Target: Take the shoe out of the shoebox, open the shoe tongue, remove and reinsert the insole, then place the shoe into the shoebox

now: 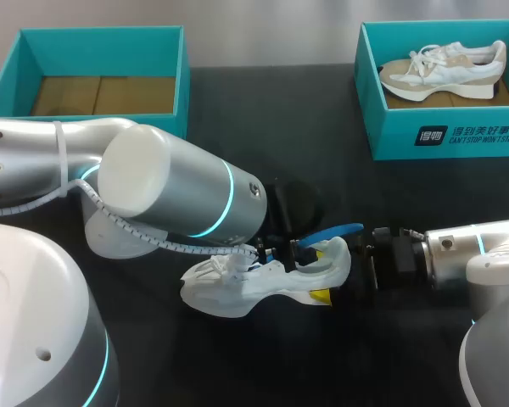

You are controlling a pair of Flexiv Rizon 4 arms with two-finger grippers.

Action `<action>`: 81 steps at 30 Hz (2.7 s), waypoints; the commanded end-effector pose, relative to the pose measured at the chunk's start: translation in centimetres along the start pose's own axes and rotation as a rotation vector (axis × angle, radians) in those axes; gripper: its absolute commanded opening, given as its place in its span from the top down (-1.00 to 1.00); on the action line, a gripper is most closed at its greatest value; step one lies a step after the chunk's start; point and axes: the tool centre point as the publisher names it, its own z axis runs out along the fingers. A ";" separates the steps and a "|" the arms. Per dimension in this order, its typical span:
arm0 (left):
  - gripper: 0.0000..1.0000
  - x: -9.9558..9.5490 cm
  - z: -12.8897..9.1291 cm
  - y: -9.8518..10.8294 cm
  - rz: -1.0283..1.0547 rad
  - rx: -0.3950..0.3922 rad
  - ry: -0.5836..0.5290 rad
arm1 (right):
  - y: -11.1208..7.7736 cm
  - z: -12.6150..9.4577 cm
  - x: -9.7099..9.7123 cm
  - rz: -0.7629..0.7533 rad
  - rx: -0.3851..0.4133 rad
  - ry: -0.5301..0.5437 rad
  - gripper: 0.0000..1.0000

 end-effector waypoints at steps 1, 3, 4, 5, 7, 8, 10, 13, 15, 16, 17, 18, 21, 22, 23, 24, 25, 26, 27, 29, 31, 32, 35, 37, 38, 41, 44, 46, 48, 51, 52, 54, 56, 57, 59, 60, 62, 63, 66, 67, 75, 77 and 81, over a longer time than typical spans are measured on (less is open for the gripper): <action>-0.07 -0.3 0.6 0.4 0.002 0.008 0.051 | 0.1 0.1 0.1 0.000 0.004 -0.001 1.00; 0.00 -0.3 0.9 0.4 0.004 0.005 0.055 | 0.1 0.1 0.1 0.000 0.004 -0.001 1.00; 0.01 -0.2 0.9 0.3 0.004 0.006 0.062 | 0.1 0.1 0.1 0.000 0.004 -0.001 1.00; 0.03 -0.2 1.0 0.3 0.004 0.007 0.064 | 0.1 0.1 0.1 0.000 0.004 -0.001 1.00; 0.08 -0.1 1.1 0.2 0.005 0.006 0.069 | 0.1 0.1 0.1 0.000 0.004 -0.001 1.00; 0.10 -0.1 1.2 0.2 0.005 0.006 0.071 | 0.1 0.1 0.1 0.000 0.004 -0.001 1.00; 0.14 -0.1 1.4 0.1 0.006 0.007 0.082 | 0.1 0.1 0.1 0.000 0.004 -0.001 1.00; 0.21 0.0 1.6 0.0 0.005 0.007 0.090 | 0.1 0.1 0.1 0.000 0.004 -0.001 1.00; 0.37 0.0 1.7 -0.1 0.006 0.005 0.093 | 0.1 0.1 0.1 0.000 0.004 -0.001 1.00; 0.50 0.0 1.8 -0.1 0.005 0.005 0.095 | 0.1 0.1 0.1 0.000 0.004 -0.001 1.00; 0.69 -0.1 1.8 -0.1 0.004 0.005 0.096 | 0.1 0.1 0.1 0.000 0.004 -0.001 1.00; 1.00 -0.1 1.9 -0.2 0.003 0.004 0.097 | 0.1 0.1 0.1 0.000 0.004 -0.001 1.00; 1.00 -0.2 2.0 -0.3 0.001 0.001 0.101 | 0.1 0.1 0.1 0.000 0.004 -0.001 1.00; 1.00 -0.2 2.1 -0.3 -0.005 0.003 0.110 | 0.1 0.1 0.1 0.000 0.004 -0.001 1.00; 1.00 -0.3 2.1 -0.4 -0.009 0.005 0.117 | 0.1 0.1 0.1 0.000 0.004 -0.001 1.00; 1.00 -0.3 2.1 -0.5 -0.015 0.009 0.128 | 0.1 0.1 0.1 0.000 0.004 -0.001 1.00; 1.00 -0.4 2.0 -0.7 -0.022 0.016 0.135 | 0.1 0.1 0.1 0.000 0.004 -0.001 1.00; 1.00 -0.4 1.9 -1.0 -0.024 0.022 0.141 | 0.1 0.1 0.1 0.000 0.004 -0.001 1.00; 1.00 -0.4 1.7 -1.3 -0.028 0.036 0.152 | 0.1 0.1 0.1 0.000 0.004 -0.001 1.00; 1.00 -0.2 1.4 -2.1 -0.025 0.053 0.163 | 0.1 0.1 0.1 0.000 0.004 -0.001 1.00; 1.00 -0.1 1.1 -3.0 -0.032 0.081 0.193 | 0.1 0.1 0.1 0.000 0.004 -0.001 1.00; 1.00 0.0 0.9 -3.4 -0.035 0.095 0.205 | 0.1 0.1 0.1 0.000 0.004 -0.001 1.00; 1.00 0.2 0.4 -4.8 -0.042 0.138 0.257 | 0.1 0.1 0.1 0.000 0.004 -0.001 1.00; 1.00 0.5 0.1 -5.7 -0.040 0.166 0.289 | 0.1 0.1 0.1 0.000 0.004 -0.001 1.00; 1.00 0.6 -0.1 -6.2 -0.038 0.176 0.296 | 0.1 0.1 0.1 0.000 0.004 -0.001 1.00; 1.00 1.1 -0.8 -7.6 -0.041 0.218 0.337 | 0.1 0.1 0.1 0.000 0.004 -0.001 1.00; 1.00 1.5 -1.7 -8.9 -0.057 0.268 0.386 | 0.1 0.1 0.1 0.000 0.004 -0.001 1.00; 1.00 1.8 -2.5 -9.9 -0.059 0.305 0.415 | 0.1 0.1 0.1 0.000 0.004 -0.001 1.00; 1.00 2.0 -3.3 -11.0 -0.053 0.326 0.427 | 0.1 0.1 0.1 0.000 0.004 -0.001 1.00; 1.00 2.5 -5.0 -12.1 -0.041 0.368 0.448 | 0.1 0.1 0.1 0.000 0.004 -0.001 1.00; 1.00 2.6 -5.6 -12.4 -0.039 0.380 0.453 | 0.1 0.1 0.1 0.000 0.004 -0.001 1.00; 1.00 2.7 -6.8 -12.9 -0.044 0.412 0.467 | 0.1 0.1 0.1 0.000 0.004 -0.001 1.00; 1.00 2.6 -8.0 -13.4 -0.052 0.438 0.481 | 0.1 0.1 0.1 0.000 0.004 -0.001 1.00; 1.00 2.5 -8.6 -13.6 -0.056 0.455 0.493 | 0.1 0.1 0.1 0.000 0.004 -0.001 1.00; 1.00 2.5 -9.8 -14.2 -0.060 0.477 0.507 | 0.1 0.1 0.1 0.000 0.004 -0.001 1.00; 1.00 2.5 -10.4 -14.4 -0.066 0.486 0.514 | 0.1 0.1 0.1 0.000 0.004 -0.001 1.00; 1.00 2.4 -11.8 -15.0 -0.067 0.504 0.524 | 0.1 0.1 0.1 0.000 0.004 -0.001 1.00; 1.00 2.5 -12.4 -15.3 -0.069 0.511 0.536 | 0.1 0.1 0.1 0.000 0.004 -0.001 1.00; 1.00 2.3 -14.3 -16.1 -0.080 0.515 0.549 | 0.1 0.1 0.1 0.000 0.004 -0.001 1.00; 1.00 2.1 -15.0 -16.4 -0.092 0.521 0.562 | 0.1 0.1 0.1 0.000 0.004 -0.001 1.00; 1.00 1.2 -17.5 -17.4 -0.079 0.521 0.561 | 0.1 0.1 0.1 0.000 0.004 -0.001 1.00; 1.00 1.2 -17.5 -17.4 -0.079 0.521 0.561 | 0.1 0.1 0.1 0.000 0.004 -0.001 1.00; 1.00 1.2 -17.5 -17.4 -0.079 0.521 0.561 | 0.1 0.1 0.1 0.000 0.004 -0.001 1.00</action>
